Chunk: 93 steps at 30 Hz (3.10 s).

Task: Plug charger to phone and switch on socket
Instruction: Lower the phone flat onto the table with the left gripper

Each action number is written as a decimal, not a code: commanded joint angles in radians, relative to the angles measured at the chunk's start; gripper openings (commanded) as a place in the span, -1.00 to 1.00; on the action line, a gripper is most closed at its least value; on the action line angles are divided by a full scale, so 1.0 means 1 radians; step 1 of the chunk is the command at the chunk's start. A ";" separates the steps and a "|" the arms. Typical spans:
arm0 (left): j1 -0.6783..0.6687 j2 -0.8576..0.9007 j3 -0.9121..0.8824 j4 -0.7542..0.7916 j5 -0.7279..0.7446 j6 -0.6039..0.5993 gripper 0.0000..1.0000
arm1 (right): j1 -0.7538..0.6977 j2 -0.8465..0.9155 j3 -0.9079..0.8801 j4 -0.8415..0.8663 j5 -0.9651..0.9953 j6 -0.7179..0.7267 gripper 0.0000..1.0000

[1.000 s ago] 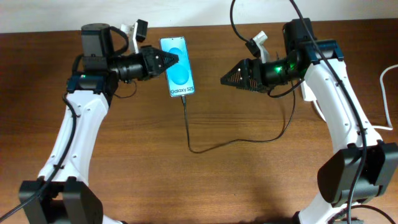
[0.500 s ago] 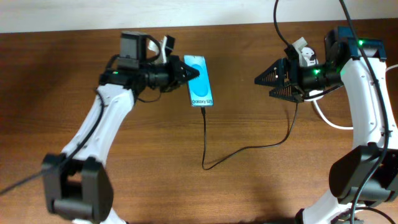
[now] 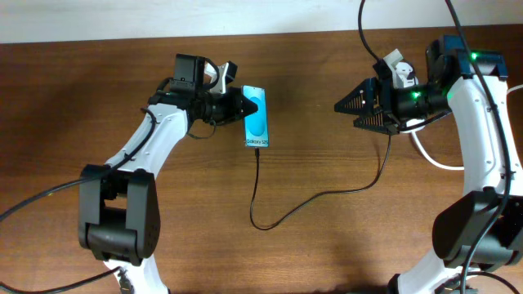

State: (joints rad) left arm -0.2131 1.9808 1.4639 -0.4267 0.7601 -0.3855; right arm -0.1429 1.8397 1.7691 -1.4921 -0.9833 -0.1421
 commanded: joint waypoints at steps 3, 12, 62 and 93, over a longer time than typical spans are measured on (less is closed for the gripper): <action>0.002 0.051 0.004 -0.008 -0.005 0.040 -1.00 | -0.002 -0.022 0.021 -0.008 0.039 -0.019 0.93; 0.002 0.172 0.004 -0.024 -0.025 0.043 -1.00 | -0.002 -0.021 0.021 -0.011 0.058 -0.019 0.93; 0.003 0.215 0.004 -0.093 -0.200 0.035 -0.22 | -0.002 -0.021 0.021 -0.008 0.106 -0.019 0.94; 0.006 0.215 0.004 -0.156 -0.343 0.035 -0.08 | -0.002 -0.021 0.021 -0.008 0.106 -0.019 0.94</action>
State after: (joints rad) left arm -0.2142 2.1746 1.4841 -0.5648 0.5339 -0.3588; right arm -0.1429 1.8397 1.7691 -1.4998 -0.8860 -0.1425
